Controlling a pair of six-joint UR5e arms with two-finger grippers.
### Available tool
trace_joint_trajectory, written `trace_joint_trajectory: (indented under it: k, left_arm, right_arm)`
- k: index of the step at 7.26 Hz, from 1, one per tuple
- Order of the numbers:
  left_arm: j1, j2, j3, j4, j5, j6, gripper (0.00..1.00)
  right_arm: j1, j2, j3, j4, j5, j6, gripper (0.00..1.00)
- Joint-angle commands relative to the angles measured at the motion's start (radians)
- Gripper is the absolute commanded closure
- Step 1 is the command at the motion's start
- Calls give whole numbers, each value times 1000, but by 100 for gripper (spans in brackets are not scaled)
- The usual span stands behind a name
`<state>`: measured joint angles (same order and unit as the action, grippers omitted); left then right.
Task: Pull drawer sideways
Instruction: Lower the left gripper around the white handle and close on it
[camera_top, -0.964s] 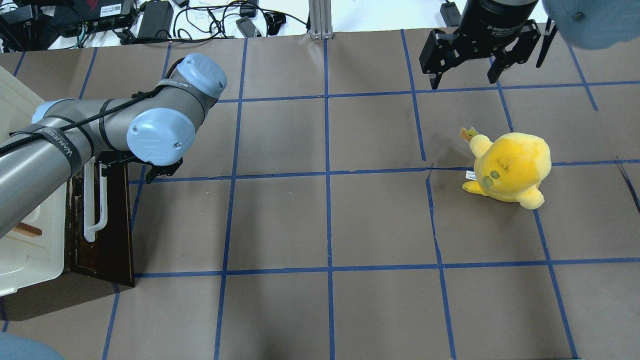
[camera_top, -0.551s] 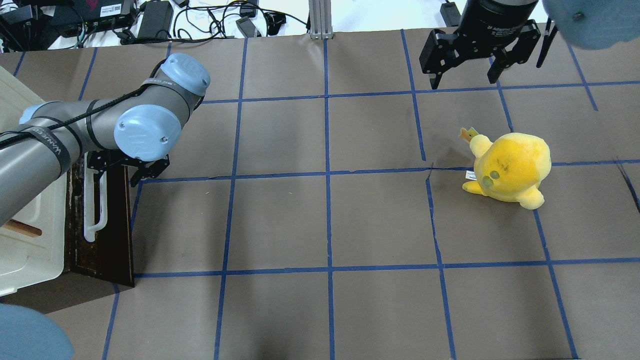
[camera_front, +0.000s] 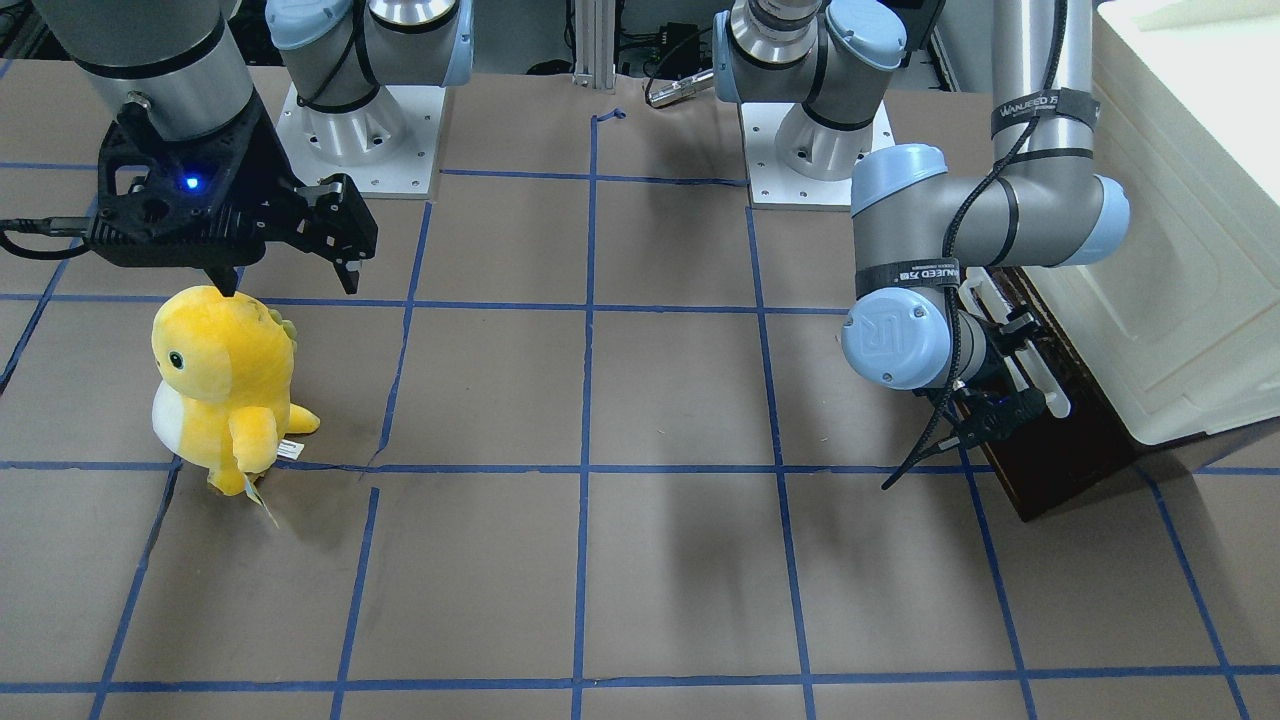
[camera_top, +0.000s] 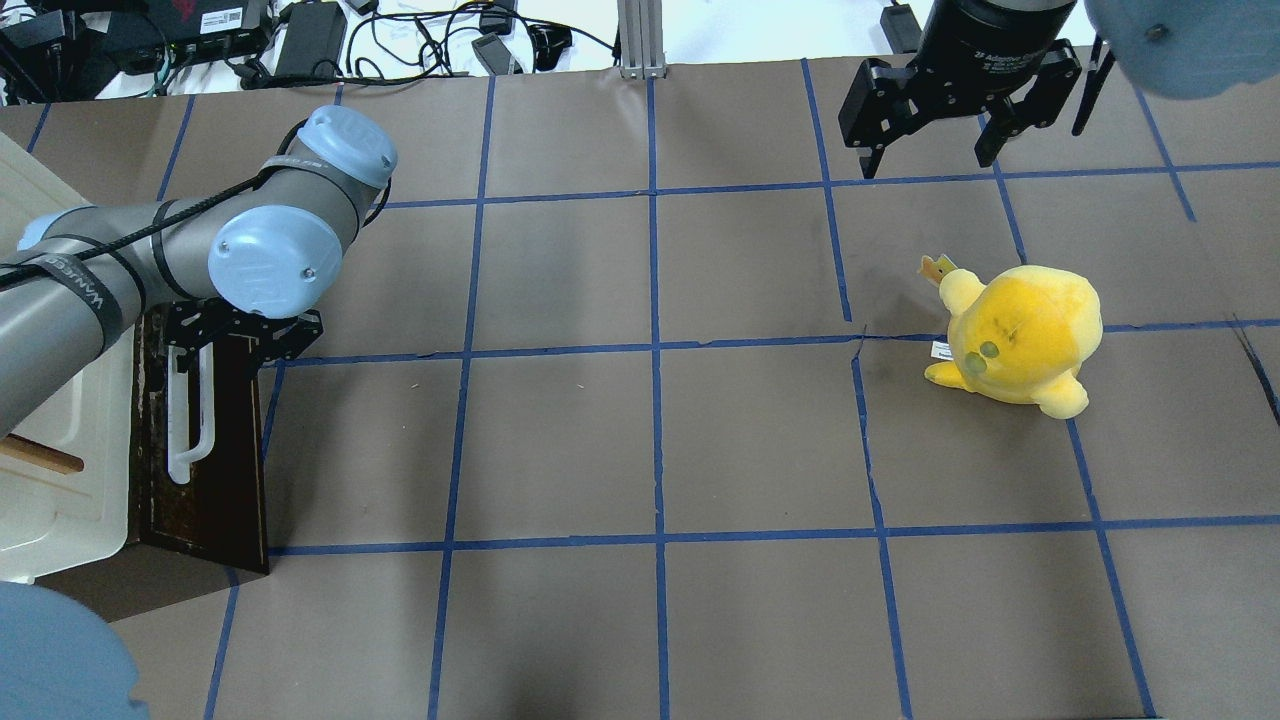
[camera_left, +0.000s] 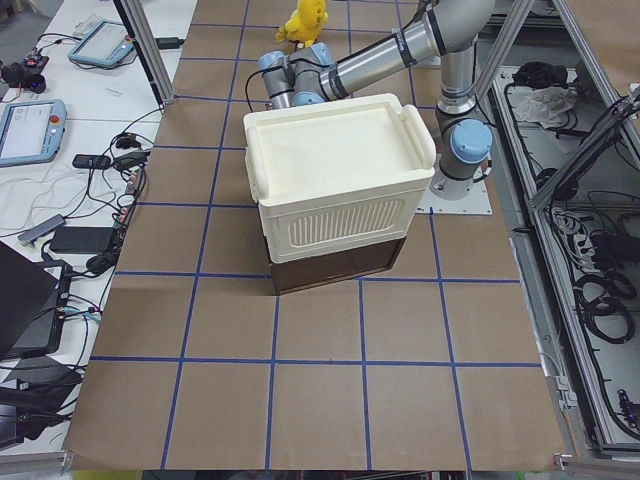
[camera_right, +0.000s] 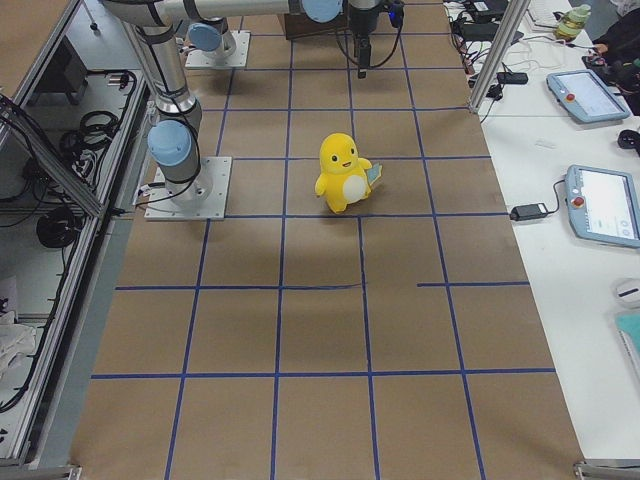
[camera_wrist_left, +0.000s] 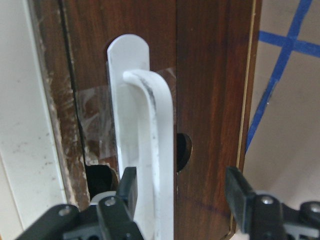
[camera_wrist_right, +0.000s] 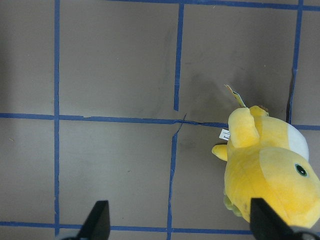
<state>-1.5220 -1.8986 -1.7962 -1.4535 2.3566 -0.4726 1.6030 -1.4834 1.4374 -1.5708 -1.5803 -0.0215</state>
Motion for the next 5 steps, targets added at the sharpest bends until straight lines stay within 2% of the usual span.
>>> trace_joint_trajectory:
  k: [1,3,5]
  left_arm:
    - [5,-2,0,-2,-3,-1,33]
    - [5,-2,-2,-7,-3,-3,39]
    - [5,-10,-2,-5,-17,-3,40]
  right_arm:
    - [0,0,0,0,0,0,0]
    - [0,0,0,0,0,0,0]
    - [0,0,0,0,0,0,0]
